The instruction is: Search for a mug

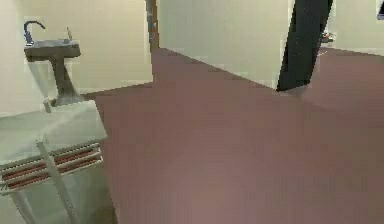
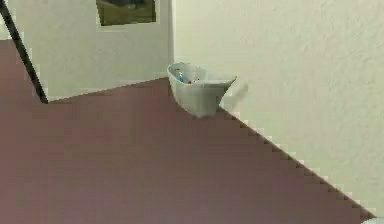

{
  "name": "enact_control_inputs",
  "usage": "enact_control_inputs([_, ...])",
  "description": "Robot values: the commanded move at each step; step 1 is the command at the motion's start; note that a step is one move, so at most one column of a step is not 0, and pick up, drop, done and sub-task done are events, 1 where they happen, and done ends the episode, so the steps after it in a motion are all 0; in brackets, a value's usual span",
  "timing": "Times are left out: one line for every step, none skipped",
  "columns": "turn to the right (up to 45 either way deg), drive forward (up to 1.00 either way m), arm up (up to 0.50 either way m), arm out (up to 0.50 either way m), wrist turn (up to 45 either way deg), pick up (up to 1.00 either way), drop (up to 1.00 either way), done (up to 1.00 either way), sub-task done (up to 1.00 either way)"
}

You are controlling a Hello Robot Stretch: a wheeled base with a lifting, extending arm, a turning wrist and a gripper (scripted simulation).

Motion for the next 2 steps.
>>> enact_control_inputs([45.0, 0.00, 0.00, 0.00, 0.0, 0.00, 0.00, 0.00, 0.00])
enact_control_inputs([12.0, 0.00, 0.00, 0.00, 0.0, 0.00, 0.00, 0.00, 0.00])
